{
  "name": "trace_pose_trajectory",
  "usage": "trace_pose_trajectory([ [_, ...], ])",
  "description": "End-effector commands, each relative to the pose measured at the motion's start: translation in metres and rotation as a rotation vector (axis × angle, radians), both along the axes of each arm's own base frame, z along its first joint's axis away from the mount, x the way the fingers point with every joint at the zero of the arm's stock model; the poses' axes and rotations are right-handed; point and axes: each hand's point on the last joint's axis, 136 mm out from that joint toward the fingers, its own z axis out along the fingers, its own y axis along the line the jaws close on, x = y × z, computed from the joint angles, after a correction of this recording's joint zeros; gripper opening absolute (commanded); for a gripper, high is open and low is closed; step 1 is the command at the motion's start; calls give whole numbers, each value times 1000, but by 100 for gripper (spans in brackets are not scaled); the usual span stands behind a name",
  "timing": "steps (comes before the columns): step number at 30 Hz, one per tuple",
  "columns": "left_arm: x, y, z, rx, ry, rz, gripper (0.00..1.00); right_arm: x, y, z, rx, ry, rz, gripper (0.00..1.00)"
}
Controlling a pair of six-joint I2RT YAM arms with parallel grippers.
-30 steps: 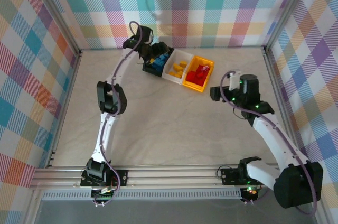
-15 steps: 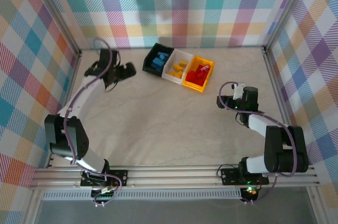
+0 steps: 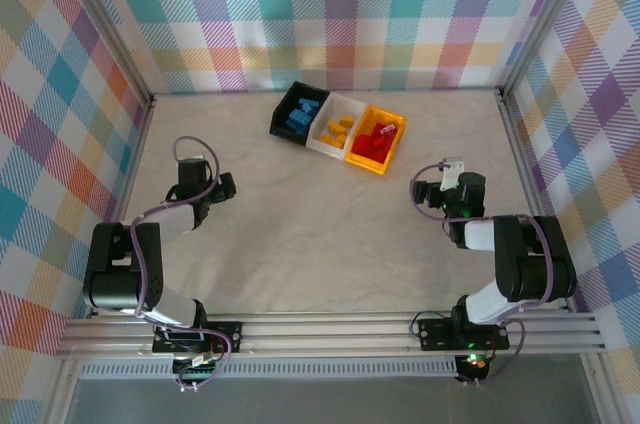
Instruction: Sort the legos into containers by color
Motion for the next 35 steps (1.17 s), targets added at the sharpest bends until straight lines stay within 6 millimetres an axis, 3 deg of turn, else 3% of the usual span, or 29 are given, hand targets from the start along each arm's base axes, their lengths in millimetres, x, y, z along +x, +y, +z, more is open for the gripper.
trace_pose_trajectory([
  [1, 24, -14, 28, 18, -178, -116, 97, 9, -2, 18, 4, -78, -11, 99],
  [5, 12, -38, 24, 21, -276, -253, 99, 9, -2, 18, 6, -76, -10, 100],
  [7, 5, -43, 13, 47, -314, -266, 100, 9, -2, 17, 5, -75, -12, 100],
  [8, 7, -44, 18, 52, -354, -267, 100, 9, -2, 18, 6, -78, -11, 100],
  [11, 11, -34, 12, 55, -291, -210, 100, 9, -2, 17, 7, -72, -11, 100],
  [35, 11, -36, 12, 74, -290, -208, 100, 10, -6, 17, 4, -69, -36, 100],
])
